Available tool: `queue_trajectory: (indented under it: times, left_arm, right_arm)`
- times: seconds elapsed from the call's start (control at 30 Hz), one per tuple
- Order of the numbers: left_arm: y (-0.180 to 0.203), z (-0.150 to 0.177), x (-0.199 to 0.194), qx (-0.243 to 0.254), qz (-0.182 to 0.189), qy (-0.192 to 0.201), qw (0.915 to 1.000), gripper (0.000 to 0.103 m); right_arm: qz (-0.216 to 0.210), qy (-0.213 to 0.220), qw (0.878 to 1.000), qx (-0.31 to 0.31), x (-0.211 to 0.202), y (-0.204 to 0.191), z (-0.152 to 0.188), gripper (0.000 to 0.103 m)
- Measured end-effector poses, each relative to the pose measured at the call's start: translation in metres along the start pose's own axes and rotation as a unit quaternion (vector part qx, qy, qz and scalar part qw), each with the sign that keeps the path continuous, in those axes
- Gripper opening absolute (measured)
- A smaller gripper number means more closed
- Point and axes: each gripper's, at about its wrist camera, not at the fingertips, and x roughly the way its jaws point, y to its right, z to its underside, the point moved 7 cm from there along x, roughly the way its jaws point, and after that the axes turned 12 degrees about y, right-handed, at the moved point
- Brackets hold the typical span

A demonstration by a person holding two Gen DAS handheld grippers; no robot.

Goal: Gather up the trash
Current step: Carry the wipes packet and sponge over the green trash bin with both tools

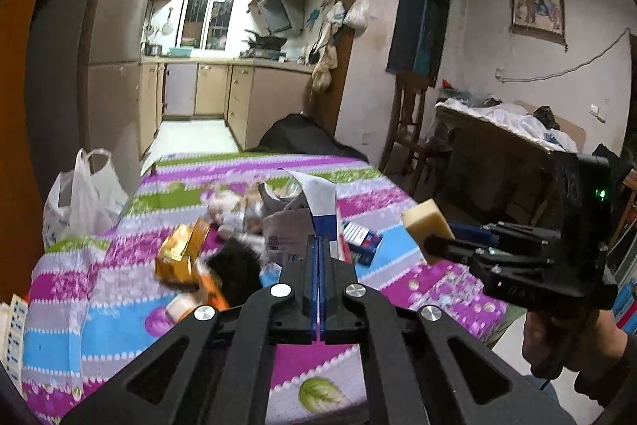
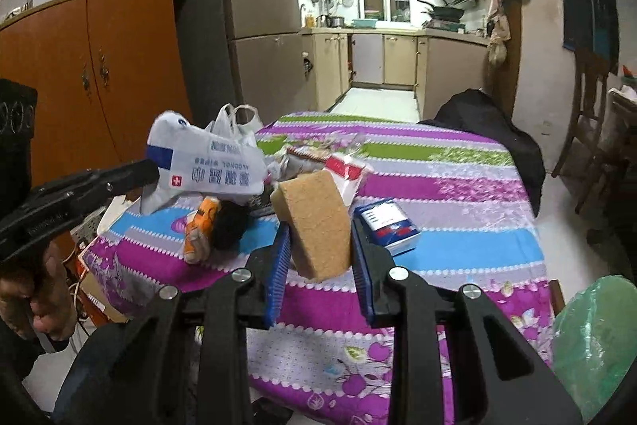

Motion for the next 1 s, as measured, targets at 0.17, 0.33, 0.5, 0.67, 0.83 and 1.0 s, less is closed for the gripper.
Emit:
queue_trajectory:
  times: [0.17,0.33,0.5,0.67,0.83,1.0]
  left_arm:
    - [0.03,-0.027,0.003,0.011,0.022,0.023,0.9994,0.0]
    - [0.065,-0.043,0.003,0.027,0.049,0.038,0.9977,0.0]
    - [0.096,-0.053,0.003,0.033,0.079,0.043,0.9954,0.0]
    - [0.137,-0.064,0.015,0.05,0.117,0.044,0.9909,0.001]
    - [0.194,-0.072,0.038,0.056,0.172,0.043,0.9826,0.001]
    - [0.259,-0.074,0.069,0.054,0.235,0.029,0.9701,0.001]
  right_arm:
    - [0.027,0.015,1.0,0.005,-0.018,0.016,-0.016,0.028]
    - [0.05,0.025,0.998,0.014,-0.037,0.038,-0.03,0.028]
    - [0.066,0.028,0.997,0.02,-0.046,0.051,-0.032,0.028]
    - [0.103,0.031,0.994,0.031,-0.063,0.076,-0.035,0.028]
    - [0.161,0.031,0.985,0.049,-0.101,0.13,-0.039,0.028]
    - [0.224,0.018,0.972,0.068,-0.143,0.193,-0.037,0.028]
